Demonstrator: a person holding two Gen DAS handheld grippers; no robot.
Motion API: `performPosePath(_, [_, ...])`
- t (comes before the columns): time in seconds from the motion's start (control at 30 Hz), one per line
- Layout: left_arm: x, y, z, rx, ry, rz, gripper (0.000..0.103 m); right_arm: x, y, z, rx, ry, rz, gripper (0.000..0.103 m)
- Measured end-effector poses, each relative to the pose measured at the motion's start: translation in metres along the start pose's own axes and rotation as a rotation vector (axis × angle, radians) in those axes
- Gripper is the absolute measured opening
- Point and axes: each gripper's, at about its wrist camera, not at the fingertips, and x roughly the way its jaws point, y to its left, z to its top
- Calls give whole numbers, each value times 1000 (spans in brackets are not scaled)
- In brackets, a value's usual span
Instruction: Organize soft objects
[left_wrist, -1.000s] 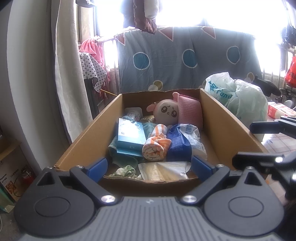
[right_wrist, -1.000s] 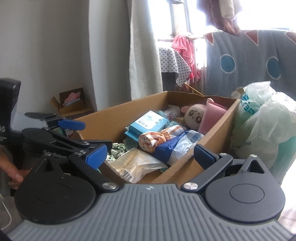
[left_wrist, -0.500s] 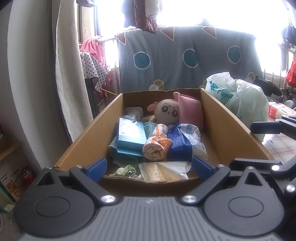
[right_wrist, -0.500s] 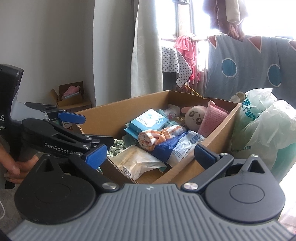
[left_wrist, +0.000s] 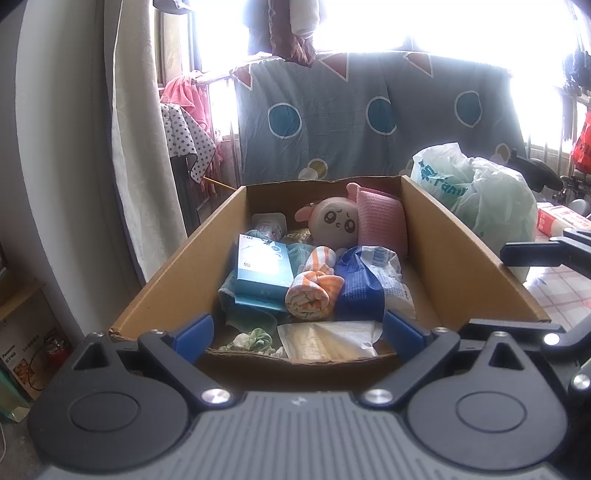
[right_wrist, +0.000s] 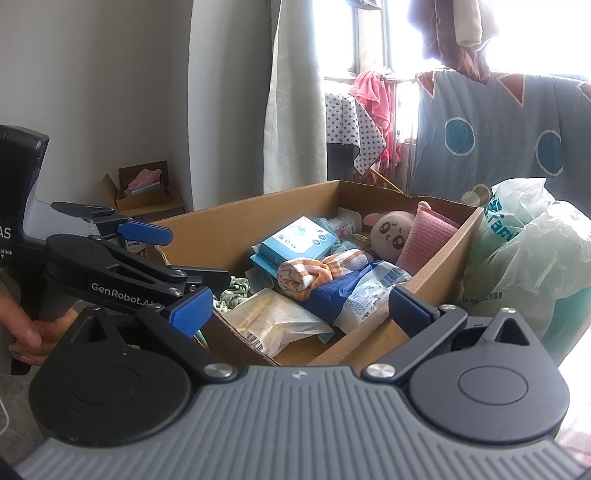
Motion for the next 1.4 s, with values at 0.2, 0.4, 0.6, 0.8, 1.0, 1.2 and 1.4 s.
performPosePath(0.2, [0, 0, 0, -1, 0, 2, 99, 0, 1, 0, 2, 0, 1, 102])
performPosePath(0.4, [0, -1, -1, -5, -4, 14, 99, 0, 1, 0, 8, -1, 4, 102])
performPosePath(0.6, [-1, -1, -1, -3, 0, 13, 99, 0, 2, 0, 3, 1, 0, 102])
performPosePath(0.8, [0, -1, 0, -12, 5, 13, 99, 1, 2, 0, 0, 2, -2, 102])
performPosePath(1.0, [-1, -2, -1, -13, 3, 15, 99, 1, 1, 0, 0, 2, -2, 102])
performPosePath(1.2, [-1, -1, 0, -14, 14, 19, 100, 0, 1, 0, 1, 2, 0, 102])
performPosePath(1.4, [-1, -1, 0, -16, 10, 23, 100, 0, 1, 0, 1, 3, -1, 102])
